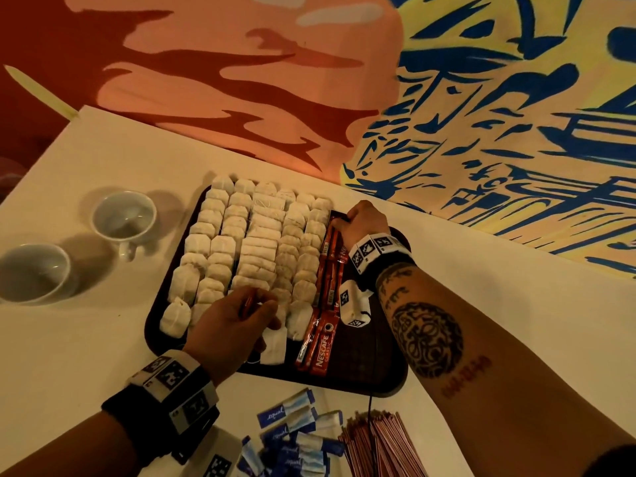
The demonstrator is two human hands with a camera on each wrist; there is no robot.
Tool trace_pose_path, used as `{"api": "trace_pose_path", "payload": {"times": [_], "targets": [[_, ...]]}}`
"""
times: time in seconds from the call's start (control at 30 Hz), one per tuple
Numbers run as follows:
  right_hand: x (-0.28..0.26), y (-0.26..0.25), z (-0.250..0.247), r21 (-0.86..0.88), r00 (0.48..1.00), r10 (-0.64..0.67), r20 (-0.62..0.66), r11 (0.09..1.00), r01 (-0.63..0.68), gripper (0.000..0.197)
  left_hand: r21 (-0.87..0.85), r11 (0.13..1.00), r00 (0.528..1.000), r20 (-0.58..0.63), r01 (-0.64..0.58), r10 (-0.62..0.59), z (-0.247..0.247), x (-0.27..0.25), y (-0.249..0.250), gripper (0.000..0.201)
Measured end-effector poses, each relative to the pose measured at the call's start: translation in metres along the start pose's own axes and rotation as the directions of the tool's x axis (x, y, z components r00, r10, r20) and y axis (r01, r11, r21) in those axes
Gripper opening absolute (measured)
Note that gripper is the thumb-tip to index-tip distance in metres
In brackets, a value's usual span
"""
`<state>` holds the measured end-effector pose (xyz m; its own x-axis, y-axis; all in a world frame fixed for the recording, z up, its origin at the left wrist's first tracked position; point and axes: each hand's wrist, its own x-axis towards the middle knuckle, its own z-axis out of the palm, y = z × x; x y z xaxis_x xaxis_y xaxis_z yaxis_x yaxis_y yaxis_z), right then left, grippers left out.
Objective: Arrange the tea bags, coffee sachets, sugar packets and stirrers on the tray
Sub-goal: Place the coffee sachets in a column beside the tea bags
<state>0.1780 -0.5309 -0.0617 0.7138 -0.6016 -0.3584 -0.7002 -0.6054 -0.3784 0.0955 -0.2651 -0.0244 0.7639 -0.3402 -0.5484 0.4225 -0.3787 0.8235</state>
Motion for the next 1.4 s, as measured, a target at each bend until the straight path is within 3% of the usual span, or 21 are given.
{"api": "trace_pose_path", "payload": {"times": [0.13,0.2,0.37,0.47,0.53,0.6,0.67,0.73,0.87,0.97,1.07,1.4], "targets": [[-0.025,-0.005,-0.016,0.072,0.998,-0.008,-0.062,0.997,0.013,0.033,-0.020,1.000,1.000,0.013,0.002,-0.001,0.006,0.001,0.001,0.008],[-0.052,-0.005,-0.021,0.167,0.995,-0.072,-0.072,0.982,0.083,0.026,-0.044,0.999,1.000,0.018,0.008,-0.007,0.009,0.002,0.002,0.022],[-0.143,0.013,-0.012,0.437,0.939,-0.295,0.179,0.879,0.193,0.023,-0.120,0.993,0.995,0.099,0.002,0.010,0.022,0.001,0.008,0.052],[-0.180,0.022,0.004,0.603,0.912,-0.343,0.226,0.784,0.145,0.009,-0.043,0.999,0.981,0.194,0.000,0.008,0.031,-0.003,0.011,0.072],[-0.191,0.029,0.011,0.677,0.930,-0.309,0.198,0.729,0.098,0.019,-0.016,1.000,0.970,0.244,-0.002,0.006,0.035,-0.006,0.011,0.074],[-0.193,0.035,0.010,0.699,0.955,-0.266,0.133,0.708,0.100,0.016,0.005,0.997,0.965,0.252,-0.072,0.069,0.038,-0.010,0.011,0.058],[-0.189,0.041,0.004,0.696,0.973,-0.221,0.071,0.709,0.110,0.019,0.012,0.994,0.971,0.217,-0.109,0.104,0.040,-0.014,0.008,0.025],[-0.187,0.044,0.001,0.689,0.972,-0.220,0.081,0.717,0.105,0.016,0.029,0.992,0.979,0.167,-0.121,0.115,0.040,-0.014,0.001,0.015],[-0.190,0.045,0.008,0.625,0.955,-0.259,0.142,0.772,0.116,0.006,0.079,0.988,0.984,0.130,-0.130,0.119,0.041,-0.015,-0.003,0.015],[-0.169,0.049,0.011,0.555,0.988,-0.143,0.054,0.827,0.090,0.009,0.091,0.993,0.990,0.130,-0.070,0.058,0.035,-0.015,-0.011,0.021],[-0.133,0.053,0.011,0.461,0.999,-0.026,0.024,0.887,0.012,0.025,0.049,0.999,0.993,0.118,-0.010,0.004,0.029,-0.015,-0.016,0.025],[-0.081,0.043,0.031,0.286,0.993,0.041,0.115,0.955,-0.072,0.022,0.013,1.000,0.994,0.113,-0.008,0.006,0.015,-0.018,-0.023,0.018]]}}
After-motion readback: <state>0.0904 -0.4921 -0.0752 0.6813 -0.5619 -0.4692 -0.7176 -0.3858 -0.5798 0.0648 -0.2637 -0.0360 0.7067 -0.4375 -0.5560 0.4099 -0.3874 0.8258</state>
